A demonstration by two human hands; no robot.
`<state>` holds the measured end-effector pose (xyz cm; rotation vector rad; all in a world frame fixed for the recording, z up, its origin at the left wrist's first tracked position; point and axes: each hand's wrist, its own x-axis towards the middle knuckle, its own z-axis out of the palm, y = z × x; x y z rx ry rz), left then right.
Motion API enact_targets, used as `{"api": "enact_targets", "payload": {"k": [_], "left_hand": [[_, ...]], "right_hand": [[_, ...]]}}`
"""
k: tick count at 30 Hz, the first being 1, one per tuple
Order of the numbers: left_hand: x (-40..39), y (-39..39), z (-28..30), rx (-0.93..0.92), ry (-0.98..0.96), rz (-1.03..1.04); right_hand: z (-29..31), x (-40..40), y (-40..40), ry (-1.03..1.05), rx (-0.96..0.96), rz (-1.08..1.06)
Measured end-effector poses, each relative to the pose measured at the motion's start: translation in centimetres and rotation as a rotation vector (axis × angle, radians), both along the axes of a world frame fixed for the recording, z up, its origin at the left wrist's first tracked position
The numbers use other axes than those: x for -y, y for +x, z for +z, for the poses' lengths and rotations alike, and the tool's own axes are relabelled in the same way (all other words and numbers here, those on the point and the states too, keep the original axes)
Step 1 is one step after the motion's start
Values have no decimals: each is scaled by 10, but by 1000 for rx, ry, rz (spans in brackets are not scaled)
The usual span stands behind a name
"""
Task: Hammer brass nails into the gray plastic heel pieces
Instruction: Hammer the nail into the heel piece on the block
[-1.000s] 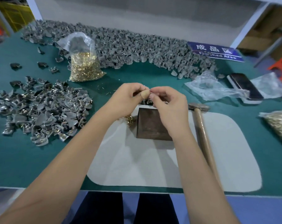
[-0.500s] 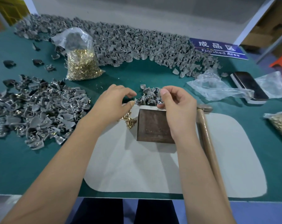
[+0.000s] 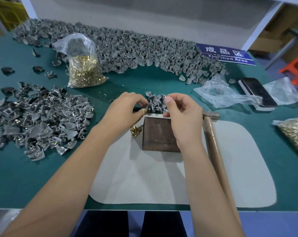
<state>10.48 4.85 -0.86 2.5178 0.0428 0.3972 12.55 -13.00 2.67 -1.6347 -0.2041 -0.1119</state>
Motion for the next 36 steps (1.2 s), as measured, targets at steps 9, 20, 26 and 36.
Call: {"api": "enact_targets", "payload": {"k": [9, 20, 26, 36], "left_hand": [[0, -13, 2, -10, 67, -34], [4, -14, -1, 7, 108, -33], [3, -12, -5, 17, 99, 62], [10, -10, 1, 44, -30, 48]], "right_hand": [[1, 0, -2, -3, 7, 0], [-2, 0, 0, -12, 33, 7], [-4, 1, 1, -9, 39, 13], [-11, 0, 4, -41, 58, 25]]}}
